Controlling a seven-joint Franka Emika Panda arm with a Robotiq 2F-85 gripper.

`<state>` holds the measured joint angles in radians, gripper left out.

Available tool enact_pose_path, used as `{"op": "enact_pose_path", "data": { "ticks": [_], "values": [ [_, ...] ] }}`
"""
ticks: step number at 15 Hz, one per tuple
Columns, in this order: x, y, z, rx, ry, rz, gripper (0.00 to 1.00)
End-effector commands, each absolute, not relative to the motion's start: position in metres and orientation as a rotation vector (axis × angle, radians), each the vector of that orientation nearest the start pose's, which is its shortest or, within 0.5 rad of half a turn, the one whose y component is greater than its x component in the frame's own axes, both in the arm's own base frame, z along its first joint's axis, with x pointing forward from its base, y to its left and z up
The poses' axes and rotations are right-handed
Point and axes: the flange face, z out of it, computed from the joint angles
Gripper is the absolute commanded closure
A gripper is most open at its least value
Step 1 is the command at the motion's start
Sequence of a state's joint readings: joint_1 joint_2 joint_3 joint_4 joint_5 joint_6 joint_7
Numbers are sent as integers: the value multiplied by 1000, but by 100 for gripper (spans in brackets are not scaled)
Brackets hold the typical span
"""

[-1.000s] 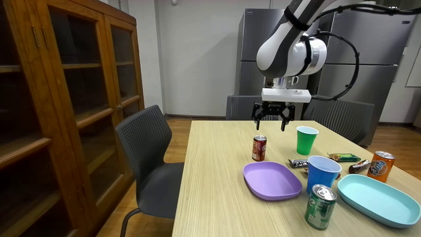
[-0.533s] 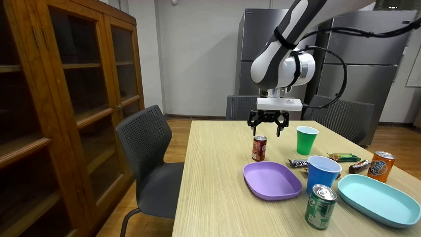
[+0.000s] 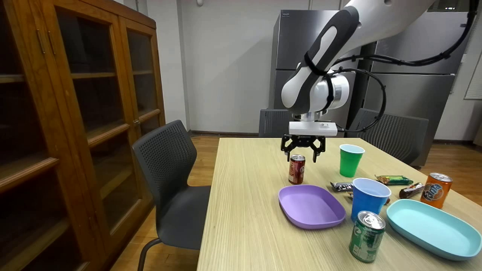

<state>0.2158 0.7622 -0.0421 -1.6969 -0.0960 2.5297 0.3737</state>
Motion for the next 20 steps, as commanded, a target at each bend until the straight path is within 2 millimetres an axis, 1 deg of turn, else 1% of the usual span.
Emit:
{"op": "enact_pose_path", "data": {
  "ticks": [1,5,10,11,12,16,17,18,20],
  "values": [
    [685,130,150,-3213,229,-121,0],
    [694,132,144,-3221,244,-121,0],
    [705,133,142,-3225,256,-142,0],
    [707,133,142,-3226,258,-145,20],
    [709,133,142,-3226,260,-145,26],
    [711,134,147,-3226,272,-140,58],
    [710,135,152,-3220,274,-146,62],
    [710,135,156,-3218,274,-154,62],
    [708,136,171,-3206,277,-167,62]
  ]
}}
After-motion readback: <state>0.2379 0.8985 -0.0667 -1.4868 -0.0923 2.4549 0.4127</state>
